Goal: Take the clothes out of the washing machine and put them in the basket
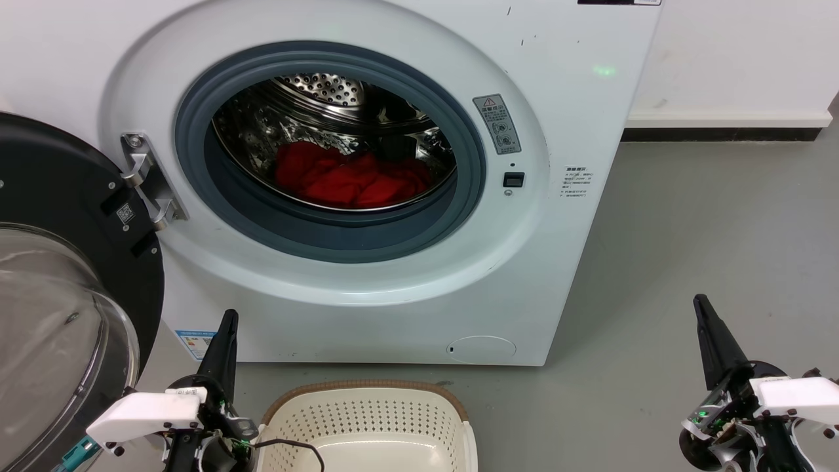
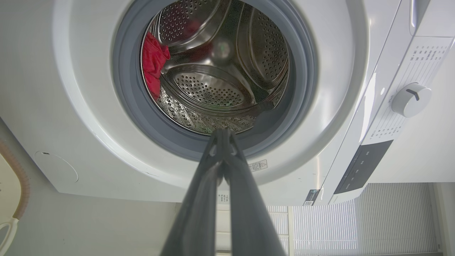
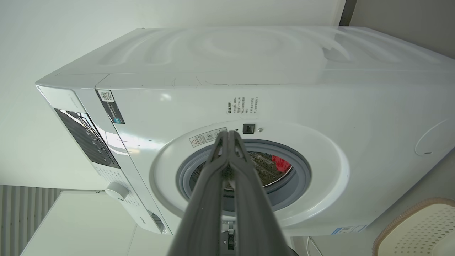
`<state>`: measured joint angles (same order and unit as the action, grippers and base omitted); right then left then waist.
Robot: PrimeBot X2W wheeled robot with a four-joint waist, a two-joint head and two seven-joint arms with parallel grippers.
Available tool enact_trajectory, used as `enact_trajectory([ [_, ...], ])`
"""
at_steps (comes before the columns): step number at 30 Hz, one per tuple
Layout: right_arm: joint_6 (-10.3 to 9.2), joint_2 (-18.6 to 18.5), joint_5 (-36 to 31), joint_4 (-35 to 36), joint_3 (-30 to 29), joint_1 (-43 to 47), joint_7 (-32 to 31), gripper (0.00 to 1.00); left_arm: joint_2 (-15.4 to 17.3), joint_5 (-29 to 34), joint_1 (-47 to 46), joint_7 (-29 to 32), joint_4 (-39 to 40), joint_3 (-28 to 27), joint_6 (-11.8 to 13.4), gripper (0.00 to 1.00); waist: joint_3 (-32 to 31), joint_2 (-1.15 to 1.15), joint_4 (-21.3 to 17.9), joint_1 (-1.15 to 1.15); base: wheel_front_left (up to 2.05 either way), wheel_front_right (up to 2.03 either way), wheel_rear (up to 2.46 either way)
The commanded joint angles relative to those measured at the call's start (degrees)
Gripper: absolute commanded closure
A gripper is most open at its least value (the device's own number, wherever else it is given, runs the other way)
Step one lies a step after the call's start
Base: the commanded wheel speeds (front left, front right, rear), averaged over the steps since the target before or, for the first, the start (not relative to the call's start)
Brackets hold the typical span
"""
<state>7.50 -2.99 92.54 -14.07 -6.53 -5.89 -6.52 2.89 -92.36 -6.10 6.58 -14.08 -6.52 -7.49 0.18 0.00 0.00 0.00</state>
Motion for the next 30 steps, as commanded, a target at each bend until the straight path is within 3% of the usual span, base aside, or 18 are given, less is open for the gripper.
enact_trajectory([
  [1,-0.02,0.2,-0.3,-0.1,0.0,-0.7,0.0,1.00,0.0,-0.1,-0.3,0.1,0.0,-0.1,-0.1,1.00,0.0,0.00,0.0,0.00,0.00,0.00,0.00],
  [20,-0.02,0.2,-0.3,-0.1,0.0,-0.7,0.0,1.00,0.0,-0.1,-0.3,0.1,0.0,-0.1,-0.1,1.00,0.0,0.00,0.0,0.00,0.00,0.00,0.00],
  [21,0.00,0.0,0.0,0.0,0.0,0.0,0.0,0.00,0.0,0.0,0.0,0.0,0.0,0.0,0.0,0.00,0.0,0.00,0.0,0.00,0.00,0.00,0.00],
  [30,0.00,0.0,-1.1,0.6,1.0,0.7,2.2,0.00,-0.1,1.1,-0.5,-2.1,-0.5,1.9,0.0,0.00,0.1,0.00,-0.1,0.00,0.00,0.00,0.00],
])
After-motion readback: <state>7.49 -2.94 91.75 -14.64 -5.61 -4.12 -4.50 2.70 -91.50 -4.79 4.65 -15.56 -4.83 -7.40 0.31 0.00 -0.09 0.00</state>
